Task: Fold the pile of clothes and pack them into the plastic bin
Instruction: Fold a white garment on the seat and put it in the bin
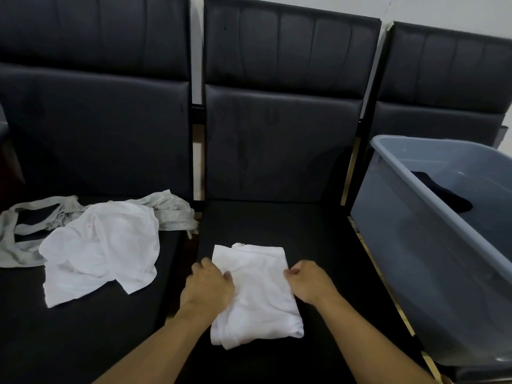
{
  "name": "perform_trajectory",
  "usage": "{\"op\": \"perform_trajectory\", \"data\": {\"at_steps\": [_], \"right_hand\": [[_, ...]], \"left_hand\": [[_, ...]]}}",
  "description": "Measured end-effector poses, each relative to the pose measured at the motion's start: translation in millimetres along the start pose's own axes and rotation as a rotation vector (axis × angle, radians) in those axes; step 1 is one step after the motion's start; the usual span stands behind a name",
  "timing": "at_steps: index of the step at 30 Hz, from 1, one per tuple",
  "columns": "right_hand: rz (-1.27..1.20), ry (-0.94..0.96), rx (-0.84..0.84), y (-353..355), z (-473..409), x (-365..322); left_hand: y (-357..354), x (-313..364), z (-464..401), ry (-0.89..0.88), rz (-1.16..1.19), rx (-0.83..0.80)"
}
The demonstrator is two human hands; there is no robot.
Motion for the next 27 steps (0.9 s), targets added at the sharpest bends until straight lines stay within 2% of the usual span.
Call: {"op": "perform_trajectory", "data": {"at_steps": [2, 5, 10, 18, 22, 27], "right_hand": [[-0.103, -0.124, -0.03, -7.5, -8.8, 15.2], [-0.297, -0.208, -0.17, -36.0, -12.1, 20.4], [-0.115, -0.135, -0.034, -40.4, -14.1, 11.2], [-0.138, -0.001, 0.098, -17.3, -1.6, 8.3], [-0.196, 0.098, 0.185, 27.2, 17.9, 4.8], [-0.281, 0.192, 0.332, 128.7, 56.1, 6.9]], "left_hand": [[-10.0, -7.0, -0.6, 0.094, 0.046, -0.06], [-22.8, 0.2, 0.8, 0.08, 0.035, -0.084], [-40.3, 14.4, -7.2, 0.036, 0.141, -0.1], [-39.1, 34.6, -9.9, -0.034, 0.337, -0.063], [-10.9, 63.0, -9.6, -0.147, 0.403, -0.016], [48.4, 154.1, 3.3, -0.37, 0.53, 0.084]]}}
Point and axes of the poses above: each hand's wrist, its own z-axis away from the middle knuckle, its own y-axis out of the back of the hand, x = y × z, the point moved 9 cm from there along -z, towards the middle knuckle, and after that the axes turned 12 degrees about -y, right-handed, at the moved point
